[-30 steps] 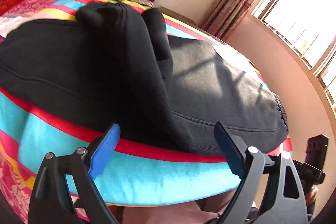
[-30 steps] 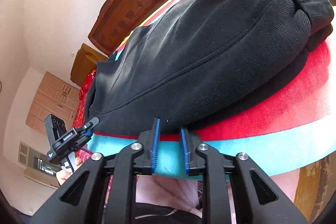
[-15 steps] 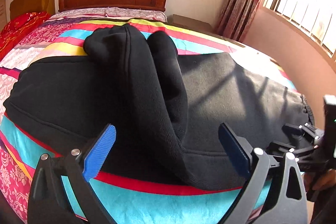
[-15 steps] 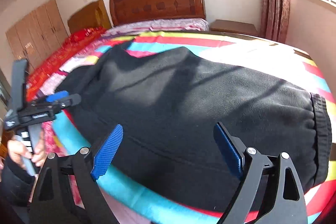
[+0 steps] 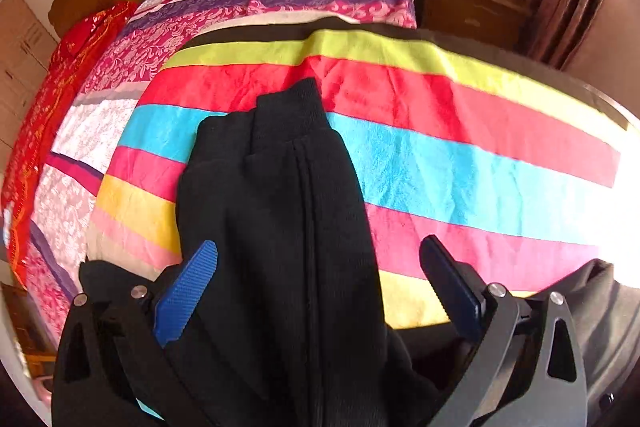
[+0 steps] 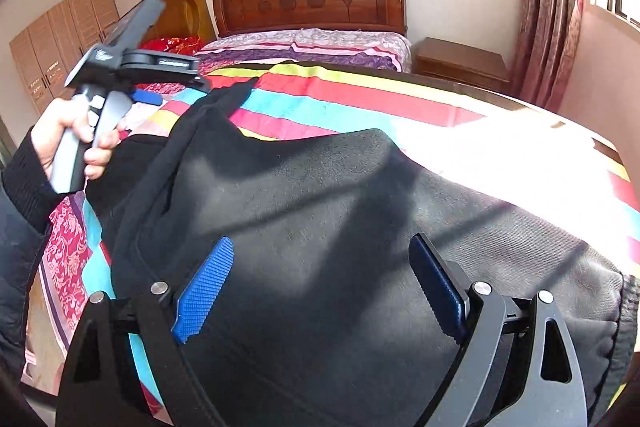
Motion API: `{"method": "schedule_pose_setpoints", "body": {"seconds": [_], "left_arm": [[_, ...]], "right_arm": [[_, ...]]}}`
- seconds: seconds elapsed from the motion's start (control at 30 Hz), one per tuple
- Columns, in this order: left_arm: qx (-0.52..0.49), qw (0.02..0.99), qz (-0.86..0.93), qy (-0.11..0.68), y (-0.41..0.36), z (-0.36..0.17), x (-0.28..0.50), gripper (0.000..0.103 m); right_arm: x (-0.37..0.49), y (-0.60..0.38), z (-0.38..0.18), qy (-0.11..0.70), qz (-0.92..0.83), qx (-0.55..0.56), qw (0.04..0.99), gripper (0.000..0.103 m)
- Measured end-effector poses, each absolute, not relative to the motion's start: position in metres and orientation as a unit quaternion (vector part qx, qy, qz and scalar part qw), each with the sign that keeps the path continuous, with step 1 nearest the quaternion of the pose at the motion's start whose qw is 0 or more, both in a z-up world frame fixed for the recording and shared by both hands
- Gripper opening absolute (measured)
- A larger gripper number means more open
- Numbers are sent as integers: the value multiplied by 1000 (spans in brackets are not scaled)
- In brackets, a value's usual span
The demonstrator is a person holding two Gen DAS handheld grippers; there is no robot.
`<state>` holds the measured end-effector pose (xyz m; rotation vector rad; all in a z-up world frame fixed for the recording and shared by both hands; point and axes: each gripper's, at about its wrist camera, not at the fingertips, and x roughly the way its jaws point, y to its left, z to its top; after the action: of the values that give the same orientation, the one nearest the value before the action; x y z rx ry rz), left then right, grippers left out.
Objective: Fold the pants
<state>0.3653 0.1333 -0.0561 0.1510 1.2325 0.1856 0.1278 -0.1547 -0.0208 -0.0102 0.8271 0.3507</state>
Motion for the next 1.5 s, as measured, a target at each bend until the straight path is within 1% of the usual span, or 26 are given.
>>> {"method": "schedule_pose_setpoints", "body": {"seconds": [0.03, 0.1, 0.13, 0.2, 0.27, 0.43, 0.53, 0.6, 0.67, 0.8, 0.87, 0.9, 0.93, 0.97, 1.0, 1.03, 1.07, 1.1, 1.13, 1.2, 1.27, 1.3, 1.33, 1.37, 1.4, 1.5], "left_arm": [[94, 794, 95, 593, 128, -69, 372, 89], [115, 783, 97, 604, 128, -85, 373, 74], [114, 790, 95, 595, 130, -82, 370, 52], [103, 807, 88, 575, 142, -73, 359, 18], [78, 841, 85, 528, 160, -50, 340, 8], [-35, 912, 76, 401, 242, 17, 252, 8], [-119, 927, 78, 347, 302, 25, 172, 8], [-164, 925, 90, 331, 335, 12, 124, 8], [-190, 915, 112, 339, 361, -17, 87, 8], [-309, 873, 97, 365, 409, -96, 48, 9], [-329, 872, 87, 351, 417, -111, 42, 14], [-330, 874, 87, 347, 418, -114, 40, 22], [-331, 874, 89, 343, 420, -114, 39, 35], [-333, 874, 93, 341, 422, -114, 40, 43], [-337, 874, 91, 338, 424, -112, 40, 62], [-340, 876, 83, 332, 425, -110, 42, 72], [-338, 879, 80, 327, 426, -107, 44, 74], [-335, 881, 82, 323, 429, -102, 46, 78], [-336, 882, 84, 319, 432, -99, 46, 85], [-370, 874, 65, 308, 445, -98, 53, 90], [-416, 857, 45, 301, 459, -104, 59, 88], [-429, 852, 39, 297, 463, -107, 60, 72], [-430, 851, 44, 298, 465, -107, 62, 38], [-429, 852, 49, 298, 466, -107, 60, 22], [-429, 853, 44, 293, 465, -106, 58, 14], [-405, 868, 52, 282, 458, -99, 53, 14]], "right_arm": [[138, -141, -24, 409, 169, -3, 897, 87], [148, -126, -34, 420, 177, -4, 890, 87], [149, -122, -38, 423, 176, -7, 889, 87], [151, -117, -45, 428, 176, -10, 887, 87], [147, -117, -49, 429, 172, -17, 886, 87], [149, -108, -59, 428, 179, -30, 886, 88], [145, -106, -65, 424, 186, -23, 886, 88], [143, -106, -67, 419, 183, -20, 889, 88], [144, -107, -72, 424, 183, -15, 887, 88], [148, -105, -81, 433, 181, -19, 883, 89], [147, -101, -82, 433, 177, -31, 883, 90], [147, -99, -83, 434, 177, -35, 883, 91], [147, -98, -83, 434, 176, -40, 883, 91], [147, -97, -84, 434, 175, -44, 883, 91], [146, -96, -84, 434, 174, -47, 883, 91], [146, -95, -84, 434, 173, -51, 883, 91], [146, -94, -85, 434, 171, -53, 883, 91], [146, -93, -86, 434, 169, -57, 883, 91], [146, -91, -86, 435, 166, -63, 883, 92], [146, -88, -87, 436, 164, -72, 882, 94], [147, -86, -88, 437, 162, -75, 881, 95], [148, -86, -89, 437, 163, -74, 881, 95], [148, -86, -89, 438, 163, -73, 881, 95], [148, -87, -89, 438, 163, -72, 881, 95], [148, -87, -89, 437, 164, -71, 881, 95], [148, -85, -82, 437, 158, -67, 883, 94]]}}
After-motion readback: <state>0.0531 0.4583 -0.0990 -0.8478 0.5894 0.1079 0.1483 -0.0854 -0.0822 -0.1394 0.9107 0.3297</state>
